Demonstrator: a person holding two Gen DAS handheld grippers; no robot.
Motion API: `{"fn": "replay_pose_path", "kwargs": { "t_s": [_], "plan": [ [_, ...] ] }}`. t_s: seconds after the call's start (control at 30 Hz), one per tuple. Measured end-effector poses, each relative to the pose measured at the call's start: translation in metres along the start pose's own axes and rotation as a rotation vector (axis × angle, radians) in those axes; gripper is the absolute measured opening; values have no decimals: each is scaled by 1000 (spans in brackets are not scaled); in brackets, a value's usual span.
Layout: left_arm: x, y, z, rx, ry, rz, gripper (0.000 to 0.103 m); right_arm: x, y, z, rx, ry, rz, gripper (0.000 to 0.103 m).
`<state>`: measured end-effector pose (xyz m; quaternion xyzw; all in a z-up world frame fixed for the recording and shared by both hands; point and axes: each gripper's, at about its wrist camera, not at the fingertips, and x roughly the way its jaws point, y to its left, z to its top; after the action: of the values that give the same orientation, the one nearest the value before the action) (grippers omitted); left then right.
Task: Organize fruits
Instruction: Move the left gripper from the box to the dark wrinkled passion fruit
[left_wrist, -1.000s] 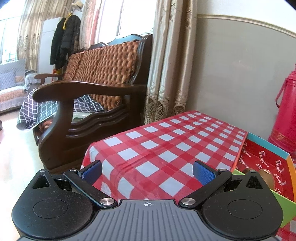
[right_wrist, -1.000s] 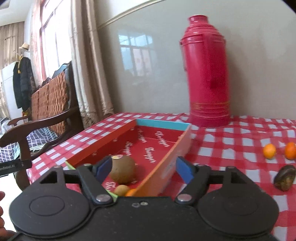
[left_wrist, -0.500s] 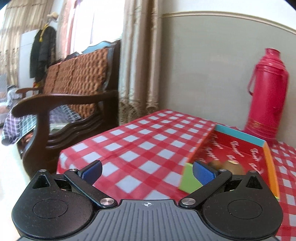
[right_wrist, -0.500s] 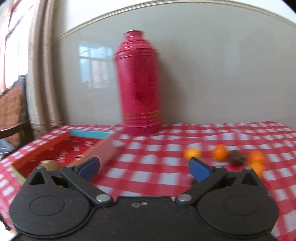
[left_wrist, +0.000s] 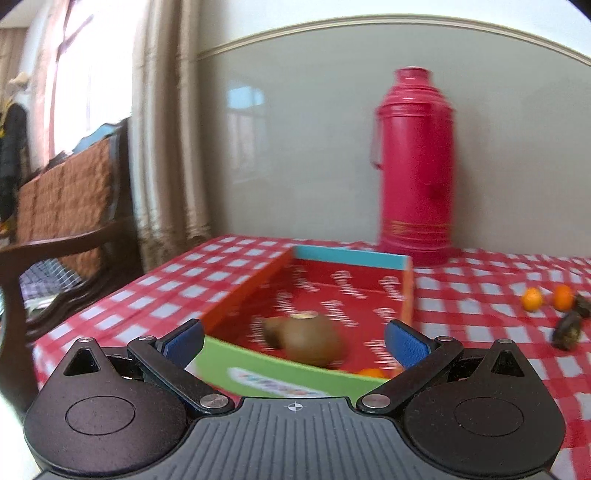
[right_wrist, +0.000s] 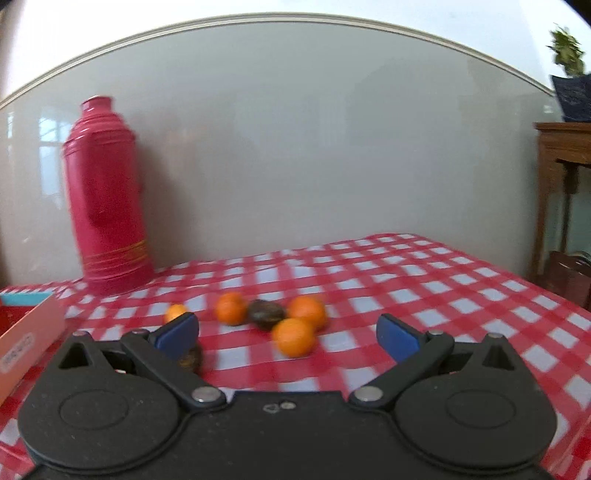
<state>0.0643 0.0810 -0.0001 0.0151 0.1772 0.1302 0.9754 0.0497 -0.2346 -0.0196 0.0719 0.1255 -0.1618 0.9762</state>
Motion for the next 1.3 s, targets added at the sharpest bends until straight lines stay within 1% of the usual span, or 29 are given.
{"fn": "replay_pose_path", "kwargs": {
  "t_s": [0.1, 0.27, 0.37, 0.5, 0.63, 0.73, 0.87, 1.07, 1.3],
  "plan": [
    [-3, -23, 0, 36, -9, -39, 103, -7, -15, 1, 20, -12, -39, 97],
    [-8, -61, -3, 123, -22, -115, 103, -16, -38, -1, 24, -46, -143, 97],
    [-11, -82, -4, 172, -24, -159, 103, -19, -52, -2, 34, -38, -186, 97],
    [-14, -105, -4, 203, -2, -230, 103, -22, -66, -3, 59, -32, -234, 97],
    [-12, -128, -3, 223, 9, -267, 103, -25, -76, -3, 73, -30, -237, 97],
    [-9, -143, 0, 240, 26, -320, 103, -27, -81, -3, 82, -33, -240, 97],
    [-7, -165, 2, 282, 32, -355, 103, -28, -84, -3, 92, -32, -241, 97],
    [-1, -196, 6, 312, 66, -437, 103, -30, -88, -4, 96, -31, -238, 97],
    [11, -228, 7, 335, 98, -489, 102, -30, -97, -5, 114, -27, -250, 97]
  ]
}}
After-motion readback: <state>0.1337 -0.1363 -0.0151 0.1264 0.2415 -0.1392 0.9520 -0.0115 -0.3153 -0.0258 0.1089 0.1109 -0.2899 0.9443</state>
